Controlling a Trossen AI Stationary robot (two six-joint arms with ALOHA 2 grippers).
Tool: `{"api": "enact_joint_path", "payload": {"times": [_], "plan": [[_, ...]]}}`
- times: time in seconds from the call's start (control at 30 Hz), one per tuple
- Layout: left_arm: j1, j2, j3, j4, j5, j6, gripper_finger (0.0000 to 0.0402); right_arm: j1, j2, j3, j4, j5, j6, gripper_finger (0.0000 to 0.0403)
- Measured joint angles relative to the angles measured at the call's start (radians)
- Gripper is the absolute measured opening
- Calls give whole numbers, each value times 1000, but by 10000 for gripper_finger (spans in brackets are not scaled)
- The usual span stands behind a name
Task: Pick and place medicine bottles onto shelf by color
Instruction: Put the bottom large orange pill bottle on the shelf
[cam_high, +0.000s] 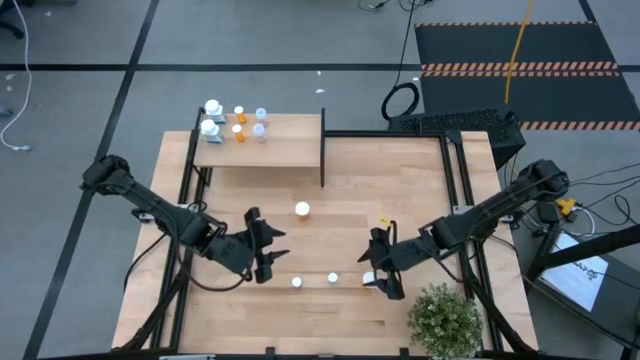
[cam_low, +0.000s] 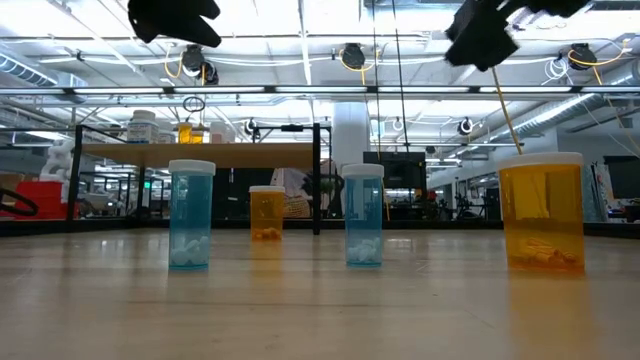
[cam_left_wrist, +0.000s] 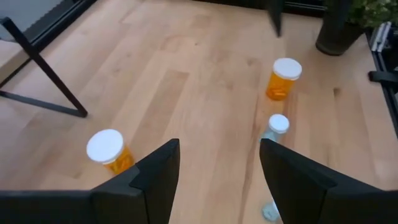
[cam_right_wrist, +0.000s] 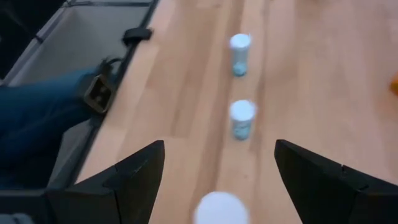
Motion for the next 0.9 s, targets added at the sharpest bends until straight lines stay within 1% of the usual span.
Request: {"api": "enact_joint_path", "payload": {"times": [0.17,0.33,0.4,0.6,0.7,0.8,0.9], "plan": [[19,0,0,0,0,-15,223,64,0,0,-23,-1,36,297],[29,0,0,0,0,-16,223,89,0,0,-52,48,82,298],[34,0,0,0,0,-14,223,90,8,1,-61,48,95,300],[47,0,0,1,0,6,223,63,74,1,-70,47,87,331],[55,12,1,6,0,6,223,47,108,1,-24,48,65,343],[57,13,1,10,-1,22,223,20,134,1,87,48,53,344],[66,13,1,11,0,26,223,-8,168,1,133,46,48,343]]}}
